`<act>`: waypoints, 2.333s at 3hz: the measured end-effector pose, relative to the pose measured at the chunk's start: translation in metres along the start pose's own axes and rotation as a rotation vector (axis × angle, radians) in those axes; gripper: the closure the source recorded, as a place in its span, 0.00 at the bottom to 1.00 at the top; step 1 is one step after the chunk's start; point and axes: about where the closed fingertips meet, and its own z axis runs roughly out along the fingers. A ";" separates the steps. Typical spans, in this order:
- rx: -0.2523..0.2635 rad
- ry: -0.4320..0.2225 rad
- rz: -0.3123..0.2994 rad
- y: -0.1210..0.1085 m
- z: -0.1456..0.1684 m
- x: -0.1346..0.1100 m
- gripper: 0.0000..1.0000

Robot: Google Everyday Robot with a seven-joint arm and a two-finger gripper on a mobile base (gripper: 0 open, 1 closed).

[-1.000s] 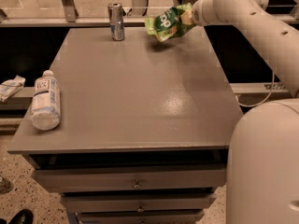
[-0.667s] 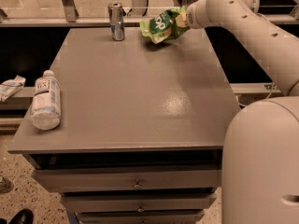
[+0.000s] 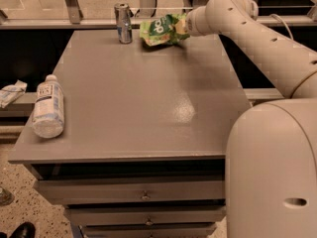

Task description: Move green rice chip bag near redbull can

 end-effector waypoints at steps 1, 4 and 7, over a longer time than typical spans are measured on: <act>-0.014 0.014 0.030 0.010 0.008 0.003 0.45; -0.071 0.040 0.026 0.019 -0.014 0.012 0.00; -0.244 -0.088 -0.042 -0.038 -0.170 0.026 0.00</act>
Offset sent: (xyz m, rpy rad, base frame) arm -0.0079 0.0292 -0.0079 0.0568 0.0713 0.0455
